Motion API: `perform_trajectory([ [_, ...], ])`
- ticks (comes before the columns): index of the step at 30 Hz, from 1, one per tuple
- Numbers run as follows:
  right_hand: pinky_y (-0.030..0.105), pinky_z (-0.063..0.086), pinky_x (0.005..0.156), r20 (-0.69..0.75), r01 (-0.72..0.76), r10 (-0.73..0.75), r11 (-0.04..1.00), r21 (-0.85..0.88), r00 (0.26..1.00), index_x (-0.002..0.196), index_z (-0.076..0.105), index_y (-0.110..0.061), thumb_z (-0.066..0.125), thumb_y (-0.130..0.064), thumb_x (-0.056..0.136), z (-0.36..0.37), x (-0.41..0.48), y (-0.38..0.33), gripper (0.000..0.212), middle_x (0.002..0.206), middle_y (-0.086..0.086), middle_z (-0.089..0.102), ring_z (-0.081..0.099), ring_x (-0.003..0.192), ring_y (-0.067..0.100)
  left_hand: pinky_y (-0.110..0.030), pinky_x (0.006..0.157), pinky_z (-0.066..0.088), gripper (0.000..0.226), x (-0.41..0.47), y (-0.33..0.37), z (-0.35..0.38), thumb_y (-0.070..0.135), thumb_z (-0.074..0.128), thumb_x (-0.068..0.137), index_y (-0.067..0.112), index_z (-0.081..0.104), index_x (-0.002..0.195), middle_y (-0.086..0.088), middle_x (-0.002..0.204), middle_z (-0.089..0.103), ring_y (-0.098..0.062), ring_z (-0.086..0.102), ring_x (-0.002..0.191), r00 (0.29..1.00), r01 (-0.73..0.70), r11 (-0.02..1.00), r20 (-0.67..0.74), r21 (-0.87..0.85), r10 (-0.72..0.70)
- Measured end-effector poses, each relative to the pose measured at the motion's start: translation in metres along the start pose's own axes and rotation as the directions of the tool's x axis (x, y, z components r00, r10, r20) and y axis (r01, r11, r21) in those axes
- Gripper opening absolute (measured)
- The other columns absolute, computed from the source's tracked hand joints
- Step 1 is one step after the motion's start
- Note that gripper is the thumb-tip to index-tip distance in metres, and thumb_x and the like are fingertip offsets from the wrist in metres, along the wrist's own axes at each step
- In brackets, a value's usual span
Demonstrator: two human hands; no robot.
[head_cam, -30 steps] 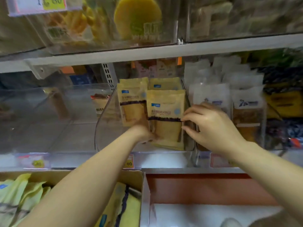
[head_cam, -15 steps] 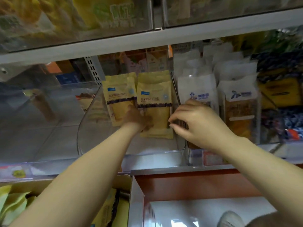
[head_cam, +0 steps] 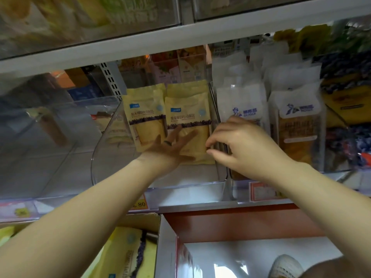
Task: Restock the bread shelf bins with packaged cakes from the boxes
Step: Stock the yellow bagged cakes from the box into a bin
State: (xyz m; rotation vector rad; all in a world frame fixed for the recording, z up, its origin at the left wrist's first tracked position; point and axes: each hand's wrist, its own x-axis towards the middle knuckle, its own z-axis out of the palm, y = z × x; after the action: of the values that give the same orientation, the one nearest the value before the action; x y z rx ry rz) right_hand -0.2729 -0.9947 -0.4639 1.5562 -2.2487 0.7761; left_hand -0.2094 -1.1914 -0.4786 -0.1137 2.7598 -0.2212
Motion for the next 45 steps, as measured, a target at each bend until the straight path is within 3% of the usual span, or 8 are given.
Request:
perform_trajectory([
  [4,0.04,0.051,0.062,0.004,-0.004,0.004,1.0,0.007,1.0,0.086,0.073,-0.019,0.061,-0.032,0.08,0.002,0.002,0.002,0.019,0.082,-0.006,0.067,0.052,0.082,0.017,-0.06,0.115,0.012,0.064,0.013,0.0,0.006,0.022,0.036,0.102,0.05,0.003,0.148,0.005,0.151,-0.039,-0.037,-0.026,0.141,0.999,-0.04,0.949,-0.006,0.312,0.044],
  [10,0.04,0.051,0.063,0.012,-0.014,0.014,1.0,-0.009,1.0,0.089,0.072,-0.019,0.065,-0.029,0.082,0.002,0.001,-0.001,0.014,0.084,-0.005,0.067,0.052,0.085,0.018,-0.054,0.118,0.004,0.061,0.015,0.004,0.002,0.019,0.034,0.102,0.047,0.007,0.15,0.004,0.153,-0.034,-0.034,-0.024,0.143,0.999,0.004,0.969,-0.034,0.247,0.004],
  [14,0.038,0.053,0.061,-0.014,-0.001,0.0,0.996,-0.087,1.0,0.089,0.073,-0.017,0.07,-0.024,0.08,-0.004,-0.001,-0.013,0.012,0.085,-0.004,0.068,0.055,0.084,0.02,-0.043,0.116,0.023,0.056,-0.007,-0.006,-0.004,0.041,0.045,0.097,0.042,0.021,0.148,0.003,0.161,0.008,-0.026,0.016,0.145,0.984,0.036,0.998,-0.173,-0.043,-0.043],
  [17,0.034,0.051,0.06,-0.014,0.055,-0.057,0.99,-0.129,0.998,0.087,0.072,-0.018,0.071,-0.023,0.079,-0.009,-0.001,-0.036,0.01,0.083,-0.005,0.067,0.055,0.079,0.019,-0.035,0.083,0.049,0.04,-0.054,-0.007,-0.009,0.024,0.046,0.097,0.032,0.047,0.136,0.0,0.139,0.048,-0.025,0.055,0.114,0.898,-0.035,0.997,-0.436,0.075,0.065],
  [24,0.035,0.052,0.056,0.075,0.242,-0.238,0.969,-0.047,0.968,0.08,0.07,-0.019,0.059,-0.026,0.077,0.007,0.005,-0.122,0.014,0.075,-0.003,0.066,0.059,0.067,0.025,-0.03,0.059,0.05,0.024,-0.179,-0.024,0.019,0.025,0.052,0.083,0.024,0.069,0.1,0.005,0.095,0.069,-0.023,0.067,0.074,0.706,-0.035,0.996,-0.707,-0.086,-0.037],
  [30,0.03,0.043,0.076,0.372,0.316,-0.294,0.949,0.002,0.88,0.106,0.066,-0.025,0.052,-0.027,0.093,0.041,0.007,-0.198,0.019,0.105,-0.005,0.064,0.056,0.101,0.02,-0.031,0.075,0.049,0.033,-0.277,-0.047,0.071,0.037,0.042,0.094,0.032,0.06,0.12,0.012,0.113,0.062,-0.016,0.064,0.097,0.818,0.212,0.938,-0.475,-0.273,-0.324],
  [38,0.035,0.047,0.086,0.863,0.358,-0.064,0.923,-0.139,0.501,0.133,0.05,-0.02,0.055,-0.005,0.088,0.102,0.008,-0.232,0.047,0.129,0.006,0.049,0.052,0.114,0.028,-0.03,0.088,0.047,0.036,-0.353,-0.064,0.131,0.045,0.039,0.099,0.04,0.046,0.133,0.014,0.139,0.047,-0.013,0.055,0.116,0.835,0.469,0.821,-0.138,-0.327,-0.532],
  [45,0.034,0.047,0.067,0.782,0.381,-0.074,0.899,-0.216,0.619,0.092,0.066,-0.011,0.051,-0.01,0.083,0.093,0.016,-0.224,0.017,0.096,0.009,0.064,0.062,0.09,0.029,-0.036,0.088,0.048,0.041,-0.355,-0.071,0.148,0.04,0.044,0.097,0.032,0.041,0.137,0.009,0.138,0.041,-0.018,0.054,0.114,0.811,0.532,0.779,-0.065,-0.332,-0.582],
])
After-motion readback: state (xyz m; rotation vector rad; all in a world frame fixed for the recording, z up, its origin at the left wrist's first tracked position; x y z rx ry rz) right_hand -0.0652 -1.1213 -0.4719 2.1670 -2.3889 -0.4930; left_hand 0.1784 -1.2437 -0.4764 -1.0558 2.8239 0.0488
